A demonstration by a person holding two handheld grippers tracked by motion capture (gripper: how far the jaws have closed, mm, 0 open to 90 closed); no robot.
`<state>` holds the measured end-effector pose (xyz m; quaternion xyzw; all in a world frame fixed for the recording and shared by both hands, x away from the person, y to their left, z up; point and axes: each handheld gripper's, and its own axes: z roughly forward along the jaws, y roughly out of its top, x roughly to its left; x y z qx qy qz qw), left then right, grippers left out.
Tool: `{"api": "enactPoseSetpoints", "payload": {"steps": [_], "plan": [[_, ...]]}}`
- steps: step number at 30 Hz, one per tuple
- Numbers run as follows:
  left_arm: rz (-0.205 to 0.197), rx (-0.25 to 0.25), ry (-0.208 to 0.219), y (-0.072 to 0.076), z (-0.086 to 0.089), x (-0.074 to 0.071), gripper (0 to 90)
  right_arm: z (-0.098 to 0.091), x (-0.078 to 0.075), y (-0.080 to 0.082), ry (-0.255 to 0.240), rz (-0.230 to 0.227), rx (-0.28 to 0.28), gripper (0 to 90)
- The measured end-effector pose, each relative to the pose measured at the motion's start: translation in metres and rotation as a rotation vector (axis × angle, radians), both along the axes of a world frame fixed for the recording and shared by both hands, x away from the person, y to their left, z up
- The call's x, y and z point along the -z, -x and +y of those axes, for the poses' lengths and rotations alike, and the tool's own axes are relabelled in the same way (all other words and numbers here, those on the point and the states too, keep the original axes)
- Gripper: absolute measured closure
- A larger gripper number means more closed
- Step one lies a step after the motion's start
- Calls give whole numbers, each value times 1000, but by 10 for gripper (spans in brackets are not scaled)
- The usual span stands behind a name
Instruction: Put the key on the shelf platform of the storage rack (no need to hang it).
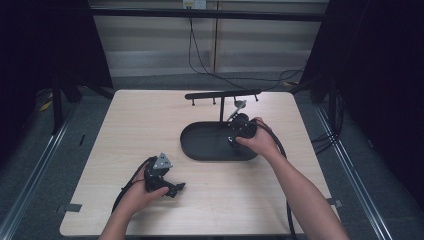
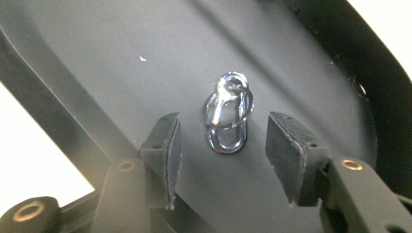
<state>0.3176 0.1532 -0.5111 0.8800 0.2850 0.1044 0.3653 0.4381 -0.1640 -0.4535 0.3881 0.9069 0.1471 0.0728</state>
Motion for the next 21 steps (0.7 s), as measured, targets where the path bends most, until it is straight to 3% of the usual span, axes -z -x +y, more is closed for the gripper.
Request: {"api": "enactPoseSetpoints", "payload": {"steps": [11, 21], "plan": [[2, 2, 3, 0, 0, 0, 0, -3, -4, 5, -22, 8, 9, 360], [-1, 8, -10, 0, 1, 0, 0, -11, -10, 13, -50, 11, 19, 331]]}}
